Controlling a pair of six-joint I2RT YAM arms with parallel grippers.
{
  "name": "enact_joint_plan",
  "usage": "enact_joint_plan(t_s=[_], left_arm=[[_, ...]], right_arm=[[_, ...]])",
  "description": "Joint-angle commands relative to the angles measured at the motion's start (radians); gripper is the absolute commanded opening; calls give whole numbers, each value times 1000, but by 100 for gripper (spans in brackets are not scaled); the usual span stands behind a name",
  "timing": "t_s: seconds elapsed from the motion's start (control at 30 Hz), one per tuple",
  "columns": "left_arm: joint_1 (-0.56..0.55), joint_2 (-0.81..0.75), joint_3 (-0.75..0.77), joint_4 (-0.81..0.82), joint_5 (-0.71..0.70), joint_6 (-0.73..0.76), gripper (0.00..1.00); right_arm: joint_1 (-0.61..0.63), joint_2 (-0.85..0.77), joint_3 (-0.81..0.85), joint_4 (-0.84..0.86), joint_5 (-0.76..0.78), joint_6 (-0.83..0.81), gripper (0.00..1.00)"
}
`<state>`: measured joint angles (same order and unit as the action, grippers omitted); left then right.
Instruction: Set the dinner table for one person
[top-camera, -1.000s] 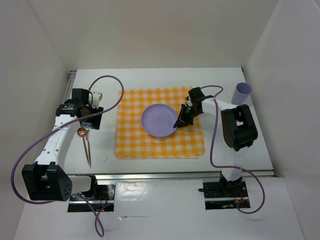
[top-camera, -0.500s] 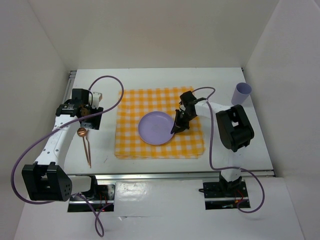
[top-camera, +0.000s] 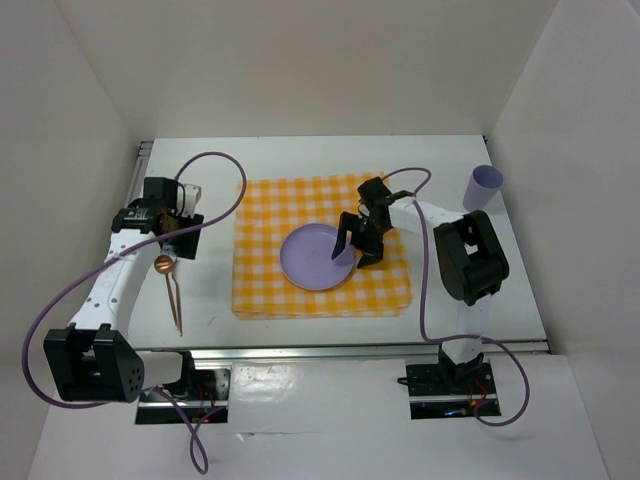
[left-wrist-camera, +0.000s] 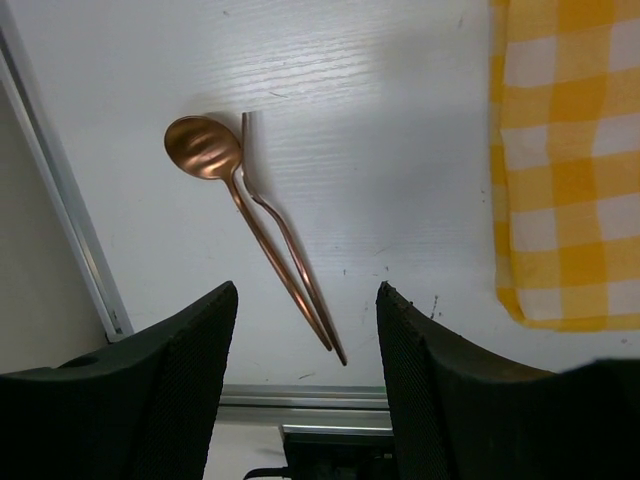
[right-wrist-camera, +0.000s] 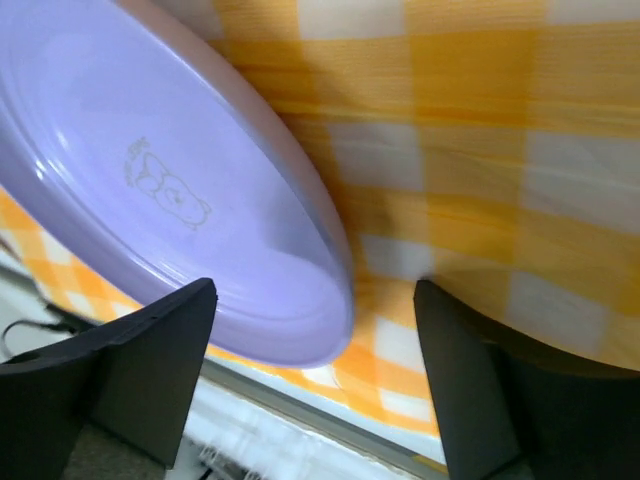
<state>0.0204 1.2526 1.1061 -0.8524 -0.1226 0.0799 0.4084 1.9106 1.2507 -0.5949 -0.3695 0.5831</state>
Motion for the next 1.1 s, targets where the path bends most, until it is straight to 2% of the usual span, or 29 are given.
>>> enact_joint_plan(t_s=[0.0, 0.07, 0.1, 0.23, 0.3, 0.43, 0.53, 0.73, 0.8, 0.97, 1.07], left_arm=[[15, -1, -3, 13, -61, 11, 65], [27, 25, 6, 22, -90, 11, 65], [44, 42, 6, 23, -91, 11, 65], [108, 103, -14, 62, -101, 63, 67], [136, 142, -14, 73, -123, 83, 64], [234, 228, 9, 73, -114, 123, 52], [253, 266, 55, 46, -68, 112, 51], [253, 313, 3, 87, -115, 109, 51], [277, 336, -37, 101, -115, 119, 47], [332, 386, -60, 121, -31, 143, 45], [346, 439, -37, 112, 17, 162, 38]], right_arm=[[9, -103, 58, -86, 121, -17, 89], [30, -137, 91, -108, 144, -17, 90], [44, -171, 101, -108, 153, -17, 96], [87, -229, 124, -117, 155, -6, 99], [112, -245, 147, -131, 188, 6, 99], [144, -320, 122, -131, 244, 6, 99], [153, -349, 122, -121, 253, 6, 99], [153, -338, 214, -180, 253, -58, 98], [153, -329, 239, -192, 227, -58, 96], [162, -295, 268, -192, 218, -45, 92], [188, -286, 289, -181, 199, -8, 91]])
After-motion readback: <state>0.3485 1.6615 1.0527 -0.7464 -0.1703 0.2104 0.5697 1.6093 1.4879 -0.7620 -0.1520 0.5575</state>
